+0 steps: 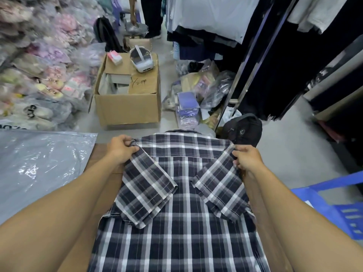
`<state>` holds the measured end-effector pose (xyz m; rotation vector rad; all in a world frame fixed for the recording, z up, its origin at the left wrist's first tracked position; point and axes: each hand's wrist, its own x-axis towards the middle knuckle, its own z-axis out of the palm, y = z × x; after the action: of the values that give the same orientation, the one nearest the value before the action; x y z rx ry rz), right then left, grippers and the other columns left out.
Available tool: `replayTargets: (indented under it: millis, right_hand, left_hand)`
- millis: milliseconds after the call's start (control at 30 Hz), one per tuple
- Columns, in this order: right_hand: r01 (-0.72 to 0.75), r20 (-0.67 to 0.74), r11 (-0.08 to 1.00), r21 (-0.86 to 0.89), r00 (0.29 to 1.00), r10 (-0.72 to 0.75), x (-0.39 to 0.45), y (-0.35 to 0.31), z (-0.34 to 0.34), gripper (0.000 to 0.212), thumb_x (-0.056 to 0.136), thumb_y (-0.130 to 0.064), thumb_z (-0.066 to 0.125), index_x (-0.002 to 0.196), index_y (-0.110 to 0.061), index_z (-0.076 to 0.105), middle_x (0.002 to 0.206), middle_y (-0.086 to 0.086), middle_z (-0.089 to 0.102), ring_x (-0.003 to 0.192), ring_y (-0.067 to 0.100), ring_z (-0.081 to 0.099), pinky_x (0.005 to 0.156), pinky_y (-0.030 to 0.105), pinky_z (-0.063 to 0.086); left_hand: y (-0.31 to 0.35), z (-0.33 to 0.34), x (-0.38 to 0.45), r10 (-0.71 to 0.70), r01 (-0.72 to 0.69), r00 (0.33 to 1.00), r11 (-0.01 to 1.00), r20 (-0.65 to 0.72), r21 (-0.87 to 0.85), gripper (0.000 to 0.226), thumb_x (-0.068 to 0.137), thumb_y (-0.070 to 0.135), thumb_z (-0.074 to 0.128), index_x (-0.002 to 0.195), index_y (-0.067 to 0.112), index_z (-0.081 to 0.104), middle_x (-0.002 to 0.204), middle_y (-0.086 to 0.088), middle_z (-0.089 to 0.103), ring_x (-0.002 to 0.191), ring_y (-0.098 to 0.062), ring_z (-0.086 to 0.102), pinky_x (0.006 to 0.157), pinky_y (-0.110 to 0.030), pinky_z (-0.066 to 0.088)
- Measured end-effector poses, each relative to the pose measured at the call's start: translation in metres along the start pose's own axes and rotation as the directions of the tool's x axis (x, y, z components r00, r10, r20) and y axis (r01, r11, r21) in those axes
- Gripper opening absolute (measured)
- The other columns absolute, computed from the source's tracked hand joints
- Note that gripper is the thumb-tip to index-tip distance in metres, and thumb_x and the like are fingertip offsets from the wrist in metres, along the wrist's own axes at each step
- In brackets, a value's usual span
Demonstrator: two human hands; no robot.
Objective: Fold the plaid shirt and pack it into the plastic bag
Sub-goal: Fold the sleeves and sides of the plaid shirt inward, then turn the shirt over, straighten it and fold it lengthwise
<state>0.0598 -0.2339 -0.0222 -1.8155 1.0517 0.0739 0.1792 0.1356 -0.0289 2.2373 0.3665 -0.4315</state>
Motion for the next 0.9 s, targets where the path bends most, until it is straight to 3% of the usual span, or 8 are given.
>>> replayTargets:
  millis: [100, 200, 300, 367, 467, 567, 733, 900]
  right_hand:
    - [-0.010, 0.020, 0.999, -0.044, 1.000, 0.010, -0.002, -0.010, 0.001, 0.016, 0.095, -0.009, 0.062, 0.084, -0.018, 0.068, 0.064, 0.007, 0.061, 0.050, 0.016, 0.052, 0.042, 0.024, 0.041]
    - [0.033, 0.006, 0.997, -0.067, 0.999, -0.032, -0.006, -0.028, 0.001, 0.014, 0.091, -0.013, 0.064, 0.081, -0.018, 0.070, 0.067, 0.006, 0.065, 0.054, 0.017, 0.056, 0.056, 0.032, 0.045]
    - [0.102, -0.007, 0.993, -0.057, 0.995, -0.102, -0.013, -0.053, -0.002, 0.014, 0.087, -0.015, 0.067, 0.076, -0.022, 0.072, 0.074, 0.003, 0.069, 0.064, 0.020, 0.060, 0.069, 0.038, 0.052]
    - [0.176, -0.016, 0.982, -0.074, 0.984, -0.178, -0.020, -0.075, -0.006, 0.010, 0.086, -0.019, 0.069, 0.078, -0.024, 0.073, 0.080, -0.001, 0.071, 0.074, 0.020, 0.063, 0.074, 0.034, 0.053]
    - [0.262, -0.030, 0.962, -0.081, 0.964, -0.265, -0.034, -0.112, -0.016, 0.008, 0.090, -0.021, 0.068, 0.083, -0.025, 0.068, 0.088, 0.000, 0.067, 0.075, 0.020, 0.060, 0.058, 0.024, 0.044]
    - [0.286, -0.023, 0.957, 0.055, 0.958, -0.285, -0.049, -0.141, -0.026, 0.012, 0.097, -0.016, 0.062, 0.086, -0.021, 0.062, 0.077, 0.008, 0.065, 0.057, 0.021, 0.058, 0.050, 0.029, 0.050]
    - [0.291, 0.027, 0.911, 0.293, 0.950, -0.312, -0.077, -0.162, -0.038, 0.010, 0.101, -0.015, 0.058, 0.111, -0.016, 0.060, 0.094, 0.017, 0.075, 0.081, 0.026, 0.078, 0.070, 0.033, 0.065]
    - [0.188, 0.132, 0.834, 0.518, 0.946, -0.295, -0.108, -0.158, -0.052, 0.020, 0.100, -0.009, 0.056, 0.118, -0.004, 0.063, 0.104, 0.019, 0.076, 0.092, 0.027, 0.077, 0.085, 0.037, 0.062]
  left_hand:
    - [0.010, 0.000, -0.001, -0.005, 0.005, 1.000, 1.000, -0.010, 0.009, 0.026, 0.084, 0.009, 0.078, 0.104, 0.006, 0.063, 0.088, 0.000, 0.058, 0.099, -0.027, 0.060, 0.084, -0.027, 0.047]
    - [0.023, -0.007, -0.002, 0.026, -0.025, 0.998, 0.999, -0.049, 0.035, 0.028, 0.089, 0.010, 0.073, 0.073, 0.015, 0.051, 0.071, 0.001, 0.050, 0.064, -0.017, 0.049, 0.055, -0.023, 0.037]
    - [0.043, -0.027, -0.003, 0.101, -0.097, 0.991, 0.994, -0.093, 0.040, 0.036, 0.085, 0.014, 0.077, 0.065, 0.016, 0.047, 0.062, 0.001, 0.047, 0.057, -0.017, 0.048, 0.057, -0.030, 0.039]
    - [0.059, -0.045, -0.005, 0.129, -0.127, 0.987, 0.992, -0.101, 0.022, 0.032, 0.086, 0.016, 0.077, 0.069, 0.016, 0.049, 0.065, 0.001, 0.053, 0.058, -0.020, 0.059, 0.058, -0.031, 0.045]
    - [0.086, -0.072, -0.014, 0.145, -0.157, 0.980, 0.985, -0.139, -0.078, 0.024, 0.090, 0.016, 0.071, 0.077, 0.018, 0.051, 0.077, -0.002, 0.063, 0.053, -0.023, 0.069, 0.052, -0.033, 0.053]
    - [0.108, -0.096, -0.022, 0.139, -0.171, 0.978, 0.961, -0.155, -0.216, 0.017, 0.094, 0.016, 0.067, 0.088, 0.017, 0.051, 0.087, -0.004, 0.064, 0.061, -0.031, 0.074, 0.074, -0.047, 0.063]
    - [0.121, -0.122, -0.037, 0.121, -0.202, 0.968, 0.895, -0.219, -0.398, 0.030, 0.093, 0.014, 0.067, 0.120, 0.007, 0.054, 0.115, -0.013, 0.065, 0.071, -0.031, 0.075, 0.081, -0.046, 0.062]
    - [0.114, -0.135, -0.061, 0.168, -0.242, 0.970, 0.762, -0.177, -0.600, 0.029, 0.092, 0.004, 0.066, 0.118, 0.005, 0.051, 0.130, -0.021, 0.055, 0.085, -0.030, 0.072, 0.071, -0.031, 0.063]
